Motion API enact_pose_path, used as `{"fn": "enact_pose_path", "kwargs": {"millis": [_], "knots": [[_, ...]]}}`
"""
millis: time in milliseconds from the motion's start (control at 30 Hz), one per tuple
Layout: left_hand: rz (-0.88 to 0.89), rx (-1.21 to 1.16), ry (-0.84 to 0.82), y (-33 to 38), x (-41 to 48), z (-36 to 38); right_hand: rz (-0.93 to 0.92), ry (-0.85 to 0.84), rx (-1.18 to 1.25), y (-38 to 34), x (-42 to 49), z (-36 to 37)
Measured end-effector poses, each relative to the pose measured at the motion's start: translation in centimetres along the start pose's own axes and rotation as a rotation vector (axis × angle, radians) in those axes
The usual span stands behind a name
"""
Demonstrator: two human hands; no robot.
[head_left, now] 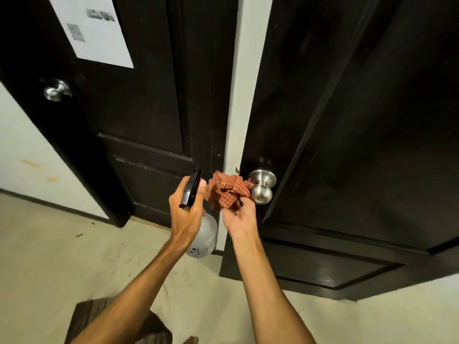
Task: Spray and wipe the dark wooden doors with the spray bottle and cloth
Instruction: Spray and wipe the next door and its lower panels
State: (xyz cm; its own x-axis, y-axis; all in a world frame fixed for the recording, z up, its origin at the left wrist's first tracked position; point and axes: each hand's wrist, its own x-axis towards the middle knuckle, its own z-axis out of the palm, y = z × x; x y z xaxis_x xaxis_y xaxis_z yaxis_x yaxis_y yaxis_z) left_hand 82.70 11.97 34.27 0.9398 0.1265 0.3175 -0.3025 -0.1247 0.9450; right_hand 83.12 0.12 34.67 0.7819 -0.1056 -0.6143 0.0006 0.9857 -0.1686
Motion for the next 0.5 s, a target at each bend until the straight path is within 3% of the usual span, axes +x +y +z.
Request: {"fn": "enact_pose_path", "kwargs": {"millis": [167, 267, 500], "knots": [[0.040, -0.002, -0.062, -0.9, 3.3, -2.7, -0.123, -0.031, 0.141, 1.8, 0.2, 2.1], [0.044, 0.019, -0.093, -1.8, 4.9, -4.1, -0.256, -0.025, 0.096, 2.9, 1.4, 1.5], [0.026, -0.009, -0.168, -2.8, 6.5, -5.1, -0.348, 0.244, 0.052, 3.9, 3.1, 1.0]]}}
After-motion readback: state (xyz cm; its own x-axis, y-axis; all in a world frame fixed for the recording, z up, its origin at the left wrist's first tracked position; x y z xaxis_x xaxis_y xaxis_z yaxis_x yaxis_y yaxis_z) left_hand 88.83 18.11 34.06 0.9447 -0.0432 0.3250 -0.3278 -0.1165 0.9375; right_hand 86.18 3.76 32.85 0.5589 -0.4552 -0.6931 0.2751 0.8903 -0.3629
